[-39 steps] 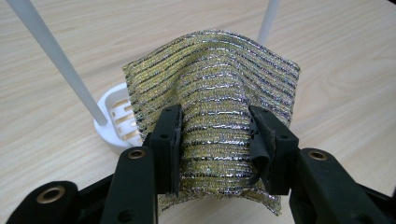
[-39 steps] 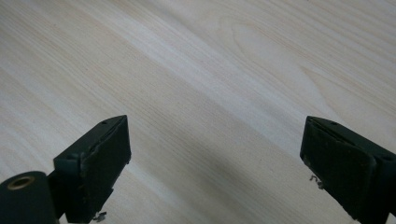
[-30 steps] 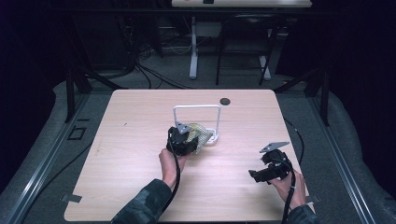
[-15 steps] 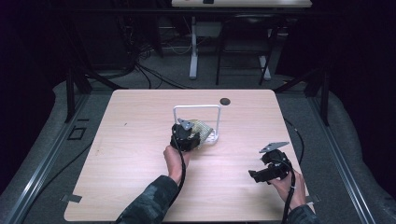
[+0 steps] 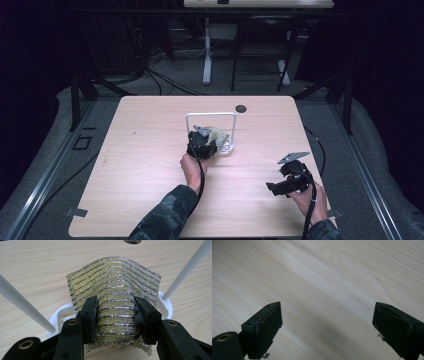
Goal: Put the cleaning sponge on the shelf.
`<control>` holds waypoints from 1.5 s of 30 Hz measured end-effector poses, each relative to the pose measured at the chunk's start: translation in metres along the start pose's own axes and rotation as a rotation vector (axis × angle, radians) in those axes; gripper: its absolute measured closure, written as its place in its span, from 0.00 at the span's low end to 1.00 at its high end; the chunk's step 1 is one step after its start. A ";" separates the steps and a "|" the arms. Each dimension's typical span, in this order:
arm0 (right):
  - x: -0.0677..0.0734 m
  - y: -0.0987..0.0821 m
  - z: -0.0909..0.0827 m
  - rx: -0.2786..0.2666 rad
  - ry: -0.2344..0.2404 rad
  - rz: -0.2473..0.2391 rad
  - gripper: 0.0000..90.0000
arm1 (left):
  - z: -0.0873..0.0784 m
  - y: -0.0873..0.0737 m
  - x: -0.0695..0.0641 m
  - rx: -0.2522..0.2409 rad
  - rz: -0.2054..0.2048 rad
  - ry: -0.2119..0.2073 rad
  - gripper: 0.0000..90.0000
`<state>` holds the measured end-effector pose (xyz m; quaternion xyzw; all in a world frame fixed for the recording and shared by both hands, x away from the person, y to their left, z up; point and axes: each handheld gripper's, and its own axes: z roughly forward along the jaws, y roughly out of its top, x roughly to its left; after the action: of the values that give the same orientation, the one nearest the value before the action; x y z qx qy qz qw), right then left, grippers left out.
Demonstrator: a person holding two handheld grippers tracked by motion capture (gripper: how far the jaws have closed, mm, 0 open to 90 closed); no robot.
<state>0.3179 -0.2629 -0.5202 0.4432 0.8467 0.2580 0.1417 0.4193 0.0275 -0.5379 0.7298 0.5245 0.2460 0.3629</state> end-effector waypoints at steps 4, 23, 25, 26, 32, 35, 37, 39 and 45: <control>0.000 0.000 0.000 0.003 0.001 -0.005 0.10 | 0.005 0.000 -0.002 0.012 0.005 0.008 0.61; 0.002 0.000 0.002 0.005 0.009 -0.009 0.10 | 0.018 0.000 -0.003 0.060 0.011 -0.006 0.55; 0.002 0.000 0.003 0.006 0.008 -0.014 0.10 | 0.019 0.001 -0.004 0.063 0.021 -0.008 0.52; 0.002 0.000 0.003 0.006 0.011 -0.011 0.10 | 0.019 0.001 -0.005 0.061 0.023 -0.009 0.52; 0.003 0.000 0.002 0.004 0.011 -0.013 0.10 | 0.017 0.004 -0.007 0.060 0.045 -0.009 0.48; 0.003 0.000 0.001 0.002 0.007 -0.021 0.10 | 0.016 0.004 -0.006 0.071 0.046 -0.025 0.44; 0.003 0.000 0.000 0.001 0.008 -0.018 0.10 | 0.014 0.005 -0.006 0.069 0.047 -0.040 0.42; 0.004 0.000 0.000 -0.001 0.010 -0.016 0.10 | 0.012 0.005 -0.007 0.068 0.057 -0.054 0.38; 0.003 0.000 0.001 -0.001 0.012 -0.021 0.10 | 0.003 0.008 -0.009 0.056 0.069 -0.085 0.30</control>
<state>0.3171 -0.2600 -0.5210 0.4327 0.8520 0.2597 0.1394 0.4235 0.0171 -0.5335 0.7672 0.4896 0.2125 0.3556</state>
